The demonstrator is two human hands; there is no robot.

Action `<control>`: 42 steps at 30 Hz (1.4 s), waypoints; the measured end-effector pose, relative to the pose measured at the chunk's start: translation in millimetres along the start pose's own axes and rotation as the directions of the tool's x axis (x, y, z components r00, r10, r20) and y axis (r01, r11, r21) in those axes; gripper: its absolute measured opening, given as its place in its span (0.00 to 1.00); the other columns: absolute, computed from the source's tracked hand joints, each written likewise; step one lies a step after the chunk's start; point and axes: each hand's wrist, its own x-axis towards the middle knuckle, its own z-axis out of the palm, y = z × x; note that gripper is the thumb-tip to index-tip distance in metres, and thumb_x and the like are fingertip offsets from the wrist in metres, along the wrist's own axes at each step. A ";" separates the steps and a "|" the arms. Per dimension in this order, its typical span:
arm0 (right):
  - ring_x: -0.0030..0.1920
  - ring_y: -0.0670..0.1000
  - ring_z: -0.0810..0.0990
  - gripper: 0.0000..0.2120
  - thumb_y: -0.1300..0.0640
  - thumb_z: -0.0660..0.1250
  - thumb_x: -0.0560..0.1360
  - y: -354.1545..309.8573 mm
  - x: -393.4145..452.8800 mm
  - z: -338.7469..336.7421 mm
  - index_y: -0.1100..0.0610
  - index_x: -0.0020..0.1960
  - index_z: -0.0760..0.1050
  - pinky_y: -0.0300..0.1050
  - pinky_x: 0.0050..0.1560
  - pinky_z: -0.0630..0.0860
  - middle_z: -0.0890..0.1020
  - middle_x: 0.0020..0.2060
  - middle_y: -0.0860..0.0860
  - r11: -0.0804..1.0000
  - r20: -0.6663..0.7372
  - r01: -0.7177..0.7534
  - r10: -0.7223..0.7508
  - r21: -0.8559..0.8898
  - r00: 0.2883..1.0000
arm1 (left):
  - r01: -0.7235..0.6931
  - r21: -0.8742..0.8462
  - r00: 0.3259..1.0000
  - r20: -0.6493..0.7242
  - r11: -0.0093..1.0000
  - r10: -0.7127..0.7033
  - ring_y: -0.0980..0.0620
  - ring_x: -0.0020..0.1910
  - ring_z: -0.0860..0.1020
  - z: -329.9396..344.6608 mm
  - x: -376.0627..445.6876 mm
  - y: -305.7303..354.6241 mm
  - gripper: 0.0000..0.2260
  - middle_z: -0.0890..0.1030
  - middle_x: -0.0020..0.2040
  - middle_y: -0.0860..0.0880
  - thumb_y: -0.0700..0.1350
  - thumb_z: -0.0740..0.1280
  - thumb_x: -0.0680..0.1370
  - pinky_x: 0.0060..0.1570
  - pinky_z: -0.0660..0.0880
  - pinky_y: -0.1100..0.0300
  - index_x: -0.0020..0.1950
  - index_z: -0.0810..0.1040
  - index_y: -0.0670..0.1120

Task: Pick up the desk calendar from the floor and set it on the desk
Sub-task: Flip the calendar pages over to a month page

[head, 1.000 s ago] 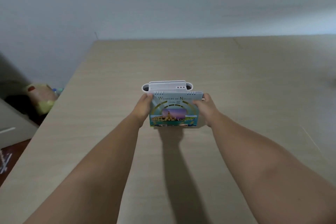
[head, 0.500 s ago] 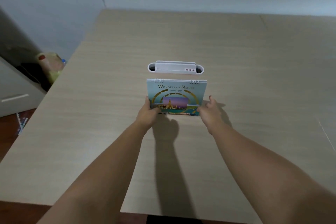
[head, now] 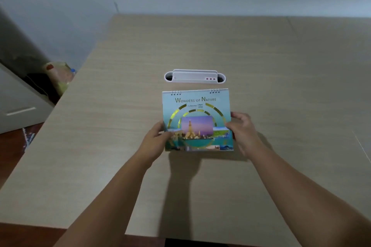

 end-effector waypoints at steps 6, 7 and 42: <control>0.28 0.47 0.82 0.12 0.62 0.63 0.76 -78.5 -19.9 -6.9 0.48 0.56 0.73 0.39 0.30 0.77 0.84 0.32 0.49 0.942 0.157 0.075 -0.133 0.328 0.979 | -0.029 -0.264 0.996 -0.084 0.964 0.007 0.49 0.57 0.75 -42.9 0.0 35.9 0.15 0.79 0.63 0.49 0.55 0.54 0.81 0.51 0.68 0.55 0.46 0.78 0.53; 0.29 0.48 0.82 0.08 0.59 0.61 0.77 -94.7 -19.3 -3.1 0.50 0.52 0.76 0.40 0.33 0.77 0.85 0.32 0.49 0.919 0.186 0.072 -0.154 0.387 0.970 | -0.051 -0.328 0.996 -0.082 0.943 0.025 0.49 0.57 0.74 -46.4 4.0 45.0 0.15 0.79 0.64 0.51 0.53 0.52 0.81 0.53 0.67 0.54 0.44 0.77 0.53; 0.44 0.53 0.83 0.19 0.60 0.70 0.69 -61.7 -8.7 5.2 0.49 0.58 0.70 0.51 0.51 0.80 0.83 0.51 0.54 0.994 0.088 0.056 -0.048 -0.090 0.995 | 0.160 -0.385 0.966 0.251 0.909 -0.064 0.45 0.66 0.74 -29.9 72.8 25.4 0.40 0.82 0.61 0.47 0.74 0.43 0.72 0.74 0.53 0.41 0.61 0.81 0.50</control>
